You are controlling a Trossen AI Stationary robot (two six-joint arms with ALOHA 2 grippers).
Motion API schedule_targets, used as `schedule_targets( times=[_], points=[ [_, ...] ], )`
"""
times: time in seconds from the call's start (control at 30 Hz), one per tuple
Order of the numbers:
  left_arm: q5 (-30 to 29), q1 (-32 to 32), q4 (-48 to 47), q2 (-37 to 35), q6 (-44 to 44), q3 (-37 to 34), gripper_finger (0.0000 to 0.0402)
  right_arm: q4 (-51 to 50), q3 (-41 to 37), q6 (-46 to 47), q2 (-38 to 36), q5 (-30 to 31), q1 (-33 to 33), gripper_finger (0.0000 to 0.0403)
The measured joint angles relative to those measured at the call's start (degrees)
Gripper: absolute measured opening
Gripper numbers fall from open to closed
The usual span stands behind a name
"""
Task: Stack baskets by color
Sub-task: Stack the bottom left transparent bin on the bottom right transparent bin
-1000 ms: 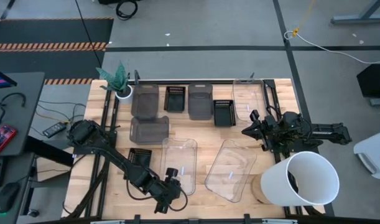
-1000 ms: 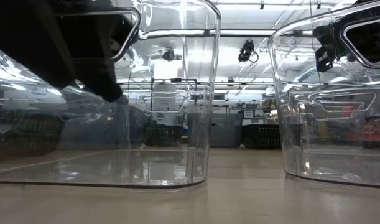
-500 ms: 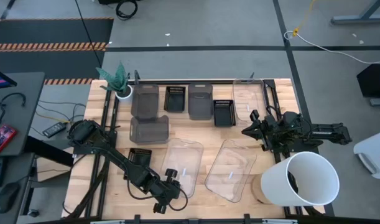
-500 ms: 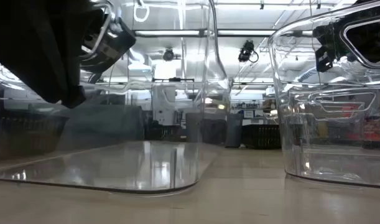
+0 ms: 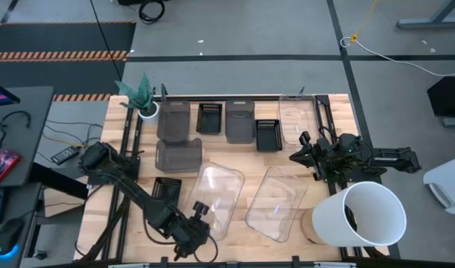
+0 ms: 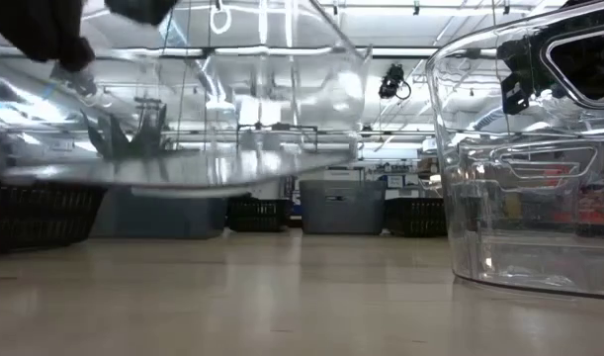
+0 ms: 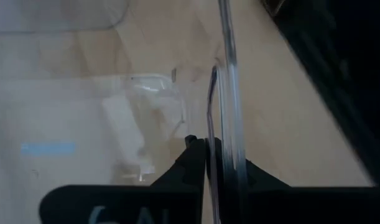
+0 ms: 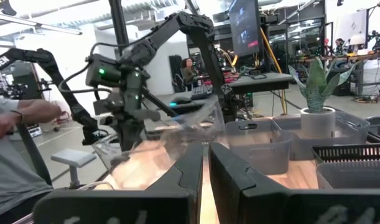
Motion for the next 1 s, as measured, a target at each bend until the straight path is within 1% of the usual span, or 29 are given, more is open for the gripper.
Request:
schedule_targets(
  times=[0.1, 0.2, 0.3, 0.37, 0.4, 0.47, 0.6, 0.73, 0.87, 1.0],
  points=[
    [-2.99, -0.30, -4.29, -0.02, 4.21, 3.40, 0.0021, 0.02, 0.00, 0.00, 0.00, 0.00, 0.00, 0.0034],
    [-5.62, 0.16, -6.04, -1.49, 8.81, 4.94, 0.0021, 0.04, 0.00, 0.00, 0.00, -0.02, 0.00, 0.0034],
    [-6.02, 1.17, -5.13, -4.36, 12.20, 5.71, 0.0021, 0.02, 0.00, 0.00, 0.00, 0.00, -0.02, 0.0034],
    [-5.45, 2.26, -2.44, -6.57, 13.98, 5.75, 0.0021, -0.02, 0.00, 0.00, 0.00, -0.02, 0.00, 0.0034],
    [-4.13, 2.78, -0.40, -7.54, 14.78, 5.56, 0.0021, 0.00, 0.00, 0.00, 0.00, -0.02, 0.00, 0.0034],
    [0.83, 3.83, 2.75, -9.00, 15.45, 5.11, 0.0021, -0.05, 0.00, 0.00, 0.00, -0.01, 0.00, 0.0034],
    [14.38, 5.99, 10.07, -9.41, 16.27, 5.08, 0.0021, -0.05, 0.00, 0.00, 0.00, -0.02, 0.00, 0.0034],
    [24.83, 7.93, 16.87, -8.50, 14.27, 5.08, 0.0021, -0.05, 0.00, 0.00, 0.00, -0.01, -0.01, 0.0034],
    [31.03, 9.80, 21.72, -6.46, 10.43, 6.03, 0.0021, 0.03, 0.00, 0.00, 0.00, -0.02, 0.00, 0.0034],
    [31.97, 10.85, 23.03, -2.94, 10.30, 9.95, 0.0021, -0.03, 0.00, 0.00, 0.00, -0.02, 0.00, 0.0034]
  ],
)
